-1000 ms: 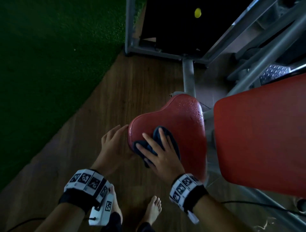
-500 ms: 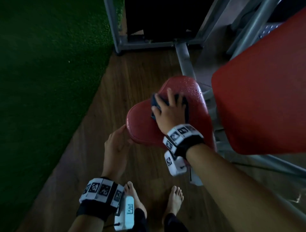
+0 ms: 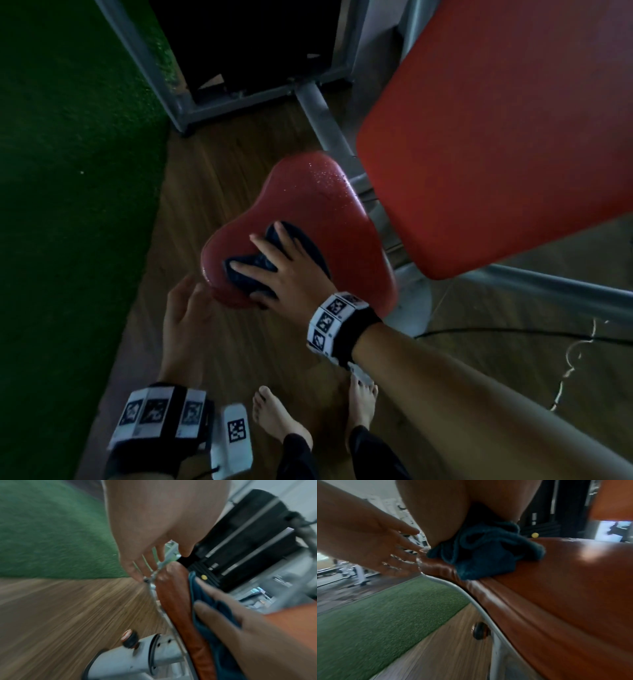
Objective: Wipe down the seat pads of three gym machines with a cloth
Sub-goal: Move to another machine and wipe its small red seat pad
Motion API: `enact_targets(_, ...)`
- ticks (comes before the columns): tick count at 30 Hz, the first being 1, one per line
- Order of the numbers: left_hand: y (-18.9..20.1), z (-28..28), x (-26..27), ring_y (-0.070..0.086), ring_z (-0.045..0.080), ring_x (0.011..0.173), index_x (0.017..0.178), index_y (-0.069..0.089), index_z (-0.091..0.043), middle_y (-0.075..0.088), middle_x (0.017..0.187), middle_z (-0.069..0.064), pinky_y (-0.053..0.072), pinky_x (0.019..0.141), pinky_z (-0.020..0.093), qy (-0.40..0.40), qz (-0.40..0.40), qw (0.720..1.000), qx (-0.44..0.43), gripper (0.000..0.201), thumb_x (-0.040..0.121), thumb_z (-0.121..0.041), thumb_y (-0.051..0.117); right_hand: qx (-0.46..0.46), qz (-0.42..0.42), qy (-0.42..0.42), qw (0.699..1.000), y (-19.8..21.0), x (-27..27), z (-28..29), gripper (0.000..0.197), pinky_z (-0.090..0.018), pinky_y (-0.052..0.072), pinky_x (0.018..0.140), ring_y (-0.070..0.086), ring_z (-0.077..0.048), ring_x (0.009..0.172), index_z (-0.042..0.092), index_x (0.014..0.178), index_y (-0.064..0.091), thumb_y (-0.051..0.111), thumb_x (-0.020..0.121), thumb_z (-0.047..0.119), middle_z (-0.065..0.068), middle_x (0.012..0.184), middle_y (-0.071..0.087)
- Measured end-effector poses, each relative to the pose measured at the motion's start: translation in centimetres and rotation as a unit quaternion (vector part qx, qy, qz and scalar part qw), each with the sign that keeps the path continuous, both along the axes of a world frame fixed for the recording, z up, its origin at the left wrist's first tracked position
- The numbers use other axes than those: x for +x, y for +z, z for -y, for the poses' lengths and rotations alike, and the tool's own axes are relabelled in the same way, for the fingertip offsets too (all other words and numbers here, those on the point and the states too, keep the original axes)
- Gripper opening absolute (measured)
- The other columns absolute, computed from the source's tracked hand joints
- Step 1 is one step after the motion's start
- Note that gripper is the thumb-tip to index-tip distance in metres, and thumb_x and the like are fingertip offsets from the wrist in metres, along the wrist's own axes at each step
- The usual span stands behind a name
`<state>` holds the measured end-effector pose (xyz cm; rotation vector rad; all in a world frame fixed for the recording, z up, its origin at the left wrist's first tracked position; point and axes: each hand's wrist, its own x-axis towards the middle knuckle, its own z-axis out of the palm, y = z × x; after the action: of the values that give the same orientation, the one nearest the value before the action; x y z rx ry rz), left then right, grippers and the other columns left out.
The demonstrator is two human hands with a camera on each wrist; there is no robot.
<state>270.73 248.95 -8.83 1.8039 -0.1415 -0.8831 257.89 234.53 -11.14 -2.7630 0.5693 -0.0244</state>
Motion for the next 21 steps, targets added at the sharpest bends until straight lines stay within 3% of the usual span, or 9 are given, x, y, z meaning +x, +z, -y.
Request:
enact_targets(1,0.0,0.8,0.3,0.056,0.016,0.111,0.131,0.048,-0.021,0.054,0.131,0.007,0.048,0.081,0.031,-0.027,0.045,0.999,0.015,0.038,0.096,-0.034,0.053,-0.003,-0.007,-0.026,1.0,-0.2,-1.2,0.0,0.054,-0.06,0.029,0.109,0.009,-0.047,0.143,0.038,0.145,0.038,0.05,0.093,0.047,-0.01,0.156,0.026)
enact_targets(3,0.0,3.0,1.1,0.046,0.025,0.125,0.132,0.046,-0.031,0.043,0.138,0.01,0.047,0.094,0.048,-0.086,0.109,0.988,0.07,0.047,0.09,-0.05,0.054,-0.014,-0.019,-0.086,0.996,-0.4,-3.6,0.2,0.055,-0.057,0.034,0.107,0.009,-0.047,0.144,0.039,0.146,0.035,0.047,0.094,0.051,-0.009,0.157,0.025)
enact_targets(5,0.6,5.7,1.2,0.031,0.037,0.135,0.138,0.035,-0.044,0.027,0.145,0.008,0.037,0.103,0.06,-0.132,0.104,0.974,0.151,0.056,0.087,-0.06,0.053,0.016,-0.024,-0.154,0.988,-0.2,-6.0,0.3,0.055,-0.055,0.035,0.108,0.005,-0.042,0.146,0.041,0.146,0.032,0.043,0.094,0.054,-0.006,0.158,0.022)
enact_targets(9,1.2,10.1,0.7,0.016,0.041,0.14,0.146,0.007,-0.049,0.005,0.155,0.003,0.025,0.11,0.061,-0.166,0.054,0.946,0.272,0.099,0.065,-0.085,0.052,0.022,-0.062,-0.273,0.96,0.2,-9.1,1.3,0.055,-0.056,0.027,0.112,0.007,-0.037,0.147,0.046,0.145,0.03,0.031,0.092,0.062,0.001,0.159,0.018)
enact_targets(13,1.4,10.9,-0.4,0.008,0.043,0.141,0.148,0.001,-0.045,-0.002,0.157,0.008,0.021,0.112,0.058,-0.19,0.109,0.919,0.328,0.116,0.06,-0.072,0.073,0.116,-0.015,-0.34,0.933,-0.3,-11.4,2.8,0.062,-0.049,0.028,0.115,0.014,-0.031,0.145,0.039,0.147,0.029,0.02,0.09,0.063,-0.002,0.159,0.014)
enact_targets(16,1.0,10.9,-1.0,0.01,0.044,0.139,0.148,0.004,-0.042,0.0,0.156,0.011,0.021,0.11,0.061,-0.182,0.153,0.91,0.339,0.122,0.056,-0.06,0.083,0.159,0.047,-0.386,0.907,0.9,-12.6,3.5,0.064,-0.031,0.039,0.108,0.035,-0.018,0.139,0.025,0.146,0.037,0.02,0.092,0.057,-0.003,0.152,0.034)
enact_targets(19,0.0,11.2,-1.6,0.019,0.048,0.134,0.148,0.015,-0.037,0.009,0.154,0.015,0.024,0.106,0.062,-0.153,0.218,0.9,0.344,0.121,0.052,-0.056,0.086,0.154,0.092,-0.402,0.898,3.4,-12.5,3.6,0.047,-0.01,0.032,0.099,0.053,-0.014,0.123,0.014,0.137,0.05,0.036,0.101,0.039,-0.005,0.134,0.057)
enact_targets(21,-0.3,11.3,-1.7,0.022,0.049,0.132,0.147,0.018,-0.037,0.011,0.154,0.016,0.027,0.105,0.062,-0.143,0.229,0.899,0.345,0.12,0.05,-0.055,0.087,0.174,0.145,-0.404,0.886,5.4,-11.5,3.7,0.041,-0.005,0.03,0.098,0.055,-0.003,0.117,0.015,0.133,0.055,0.036,0.102,0.034,0.001,0.128,0.062)
